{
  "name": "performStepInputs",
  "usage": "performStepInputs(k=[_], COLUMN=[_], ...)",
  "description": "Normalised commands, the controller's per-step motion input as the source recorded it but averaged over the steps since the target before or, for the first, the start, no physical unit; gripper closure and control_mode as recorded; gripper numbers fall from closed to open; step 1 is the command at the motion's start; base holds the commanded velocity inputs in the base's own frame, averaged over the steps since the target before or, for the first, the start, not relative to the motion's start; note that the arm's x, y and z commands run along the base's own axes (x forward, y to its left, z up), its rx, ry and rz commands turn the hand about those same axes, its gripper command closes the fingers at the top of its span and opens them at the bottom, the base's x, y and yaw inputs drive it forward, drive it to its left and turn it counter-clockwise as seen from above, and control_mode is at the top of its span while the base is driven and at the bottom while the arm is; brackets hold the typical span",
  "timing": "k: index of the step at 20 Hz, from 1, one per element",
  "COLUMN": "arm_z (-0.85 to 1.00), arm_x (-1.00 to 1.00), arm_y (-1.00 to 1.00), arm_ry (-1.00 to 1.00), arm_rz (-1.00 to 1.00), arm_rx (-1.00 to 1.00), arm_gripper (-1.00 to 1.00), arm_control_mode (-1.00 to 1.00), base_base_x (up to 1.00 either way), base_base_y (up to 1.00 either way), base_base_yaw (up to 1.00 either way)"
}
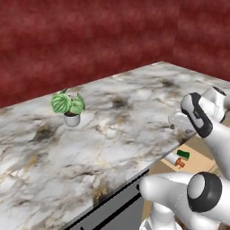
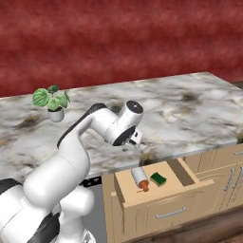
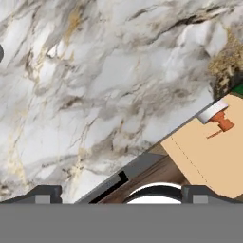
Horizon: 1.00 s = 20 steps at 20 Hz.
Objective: Restock the sink supplies by placing the sponge and soap dispenser on the counter and next to the sink. Make sure the soap dispenser is upright.
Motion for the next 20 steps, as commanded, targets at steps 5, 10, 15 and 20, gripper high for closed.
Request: performStepInputs(k=[5, 10, 15, 20], arm_z=[-0.59, -0.61, -0.47, -0.48], arm_x=[0.0, 0.03, 0.0, 0.03], arm_y=[-0.69, -0.64, -0.36, -0.05], arm_ry=[0.1, 0.11, 0.03, 0.01], arm_rz=[-0.05, -0.04, 0.0, 0.0], arm_rx=[0.18, 0.1, 0.05, 0.0], arm_gripper=[-1.0, -1.0, -1.0, -1.0], arm_control_mode=[-1.0, -1.0, -1.0, -1.0], base_base_x=[0.0, 0.0, 0.0, 0.0], base_base_y=[0.0, 0.0, 0.0, 0.0], base_base_yaw=[0.0, 0.0, 0.0, 0.0])
